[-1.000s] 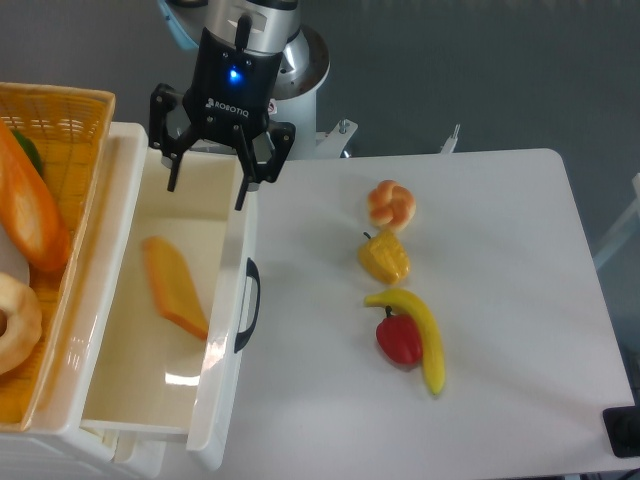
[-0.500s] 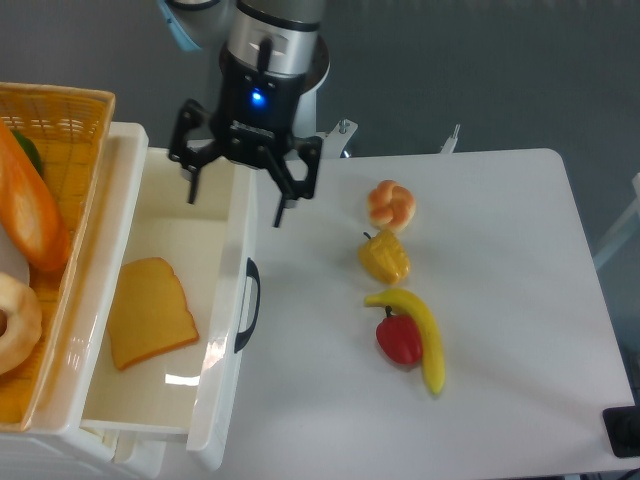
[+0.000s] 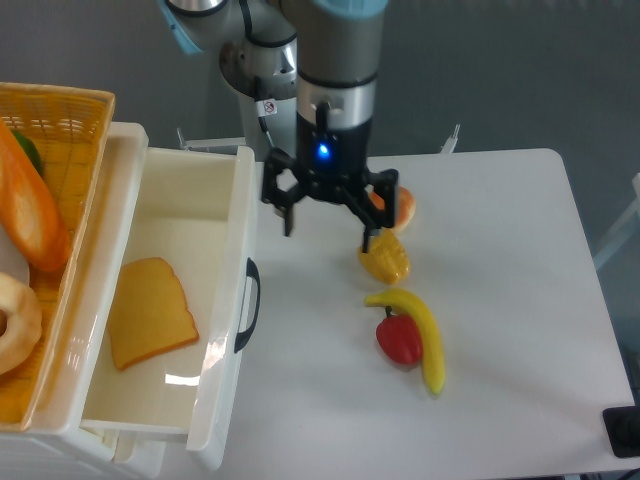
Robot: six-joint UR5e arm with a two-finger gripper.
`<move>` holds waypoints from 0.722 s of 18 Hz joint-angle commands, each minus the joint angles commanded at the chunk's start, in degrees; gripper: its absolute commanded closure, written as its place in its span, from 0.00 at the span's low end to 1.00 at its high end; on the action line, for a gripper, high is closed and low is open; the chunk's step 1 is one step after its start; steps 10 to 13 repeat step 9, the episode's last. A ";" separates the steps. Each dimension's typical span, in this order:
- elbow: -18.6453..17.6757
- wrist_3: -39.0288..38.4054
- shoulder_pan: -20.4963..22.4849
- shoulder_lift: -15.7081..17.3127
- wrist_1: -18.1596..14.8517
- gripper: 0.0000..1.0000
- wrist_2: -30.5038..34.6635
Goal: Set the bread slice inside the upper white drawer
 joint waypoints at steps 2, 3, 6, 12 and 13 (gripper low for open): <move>-0.44 2.56 0.00 -1.06 0.09 0.00 2.11; -0.62 3.26 0.00 -1.23 0.09 0.00 2.81; -0.62 3.89 0.35 -1.50 0.09 0.00 2.91; -1.06 3.80 0.35 -1.59 0.09 0.00 2.82; -1.06 3.80 0.35 -1.59 0.09 0.00 2.82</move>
